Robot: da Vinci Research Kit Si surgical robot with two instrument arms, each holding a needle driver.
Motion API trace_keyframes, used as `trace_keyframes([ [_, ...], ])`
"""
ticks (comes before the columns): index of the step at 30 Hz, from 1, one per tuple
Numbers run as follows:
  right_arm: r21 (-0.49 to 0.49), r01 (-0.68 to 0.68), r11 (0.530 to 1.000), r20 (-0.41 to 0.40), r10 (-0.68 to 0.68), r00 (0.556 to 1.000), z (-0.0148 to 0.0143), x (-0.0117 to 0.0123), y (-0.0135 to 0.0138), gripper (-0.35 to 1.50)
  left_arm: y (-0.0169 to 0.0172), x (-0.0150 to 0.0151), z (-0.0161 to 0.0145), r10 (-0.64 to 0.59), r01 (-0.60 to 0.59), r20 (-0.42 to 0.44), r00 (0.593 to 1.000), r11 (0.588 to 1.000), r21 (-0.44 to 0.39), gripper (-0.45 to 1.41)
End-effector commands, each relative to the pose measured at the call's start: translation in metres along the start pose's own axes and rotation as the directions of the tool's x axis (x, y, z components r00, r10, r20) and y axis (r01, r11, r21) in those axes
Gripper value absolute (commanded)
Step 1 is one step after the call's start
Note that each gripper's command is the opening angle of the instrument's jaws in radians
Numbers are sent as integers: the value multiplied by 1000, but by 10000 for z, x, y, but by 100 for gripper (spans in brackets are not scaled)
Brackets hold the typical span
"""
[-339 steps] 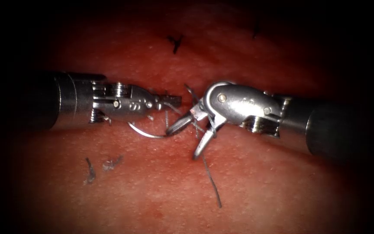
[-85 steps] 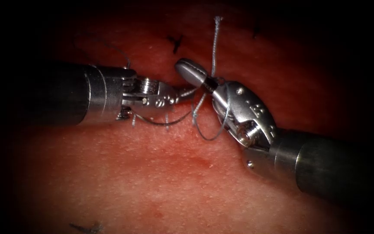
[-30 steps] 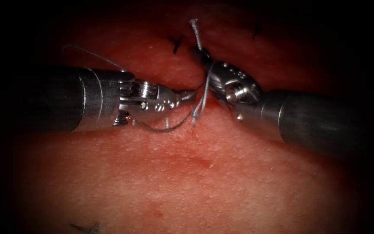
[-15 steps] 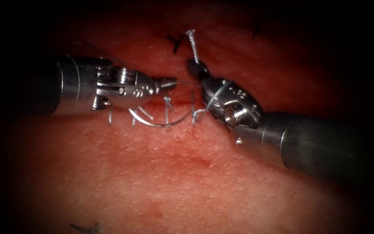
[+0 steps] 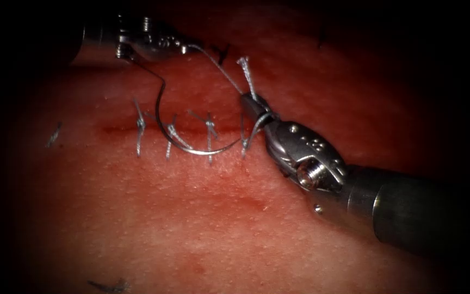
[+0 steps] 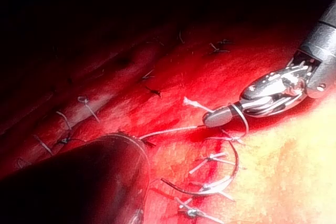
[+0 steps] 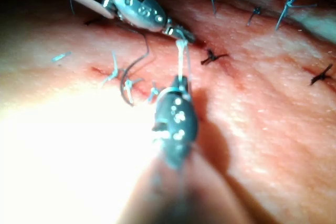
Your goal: Wound Closure
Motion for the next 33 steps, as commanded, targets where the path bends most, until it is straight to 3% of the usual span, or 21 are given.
trace_keyframes([
  [1,17,14,1000,-2,-14,1000,6,-6,-6,-35,-11,3,10,-10,10,-7,1000,1000,-6,-45],
  [11,64,60,996,27,-62,998,-12,-34,-12,-35,-52,-9,17,-144,139,-67,987,988,-72,-45],
  [17,88,81,993,42,-85,995,-27,-55,-12,-35,-74,-9,12,-314,298,-163,935,947,-118,-45],
  [22,111,91,990,43,-96,994,-41,-67,-12,-35,-107,-14,4,-448,429,-238,862,894,-129,-45],
  [28,150,122,981,47,-130,990,-54,-75,-12,-35,-144,-23,-8,-516,497,-321,795,856,-143,-45],
  [33,205,177,963,22,-185,982,-62,-77,-10,-35,-169,-26,-15,-529,514,-346,775,846,-143,-45],
])
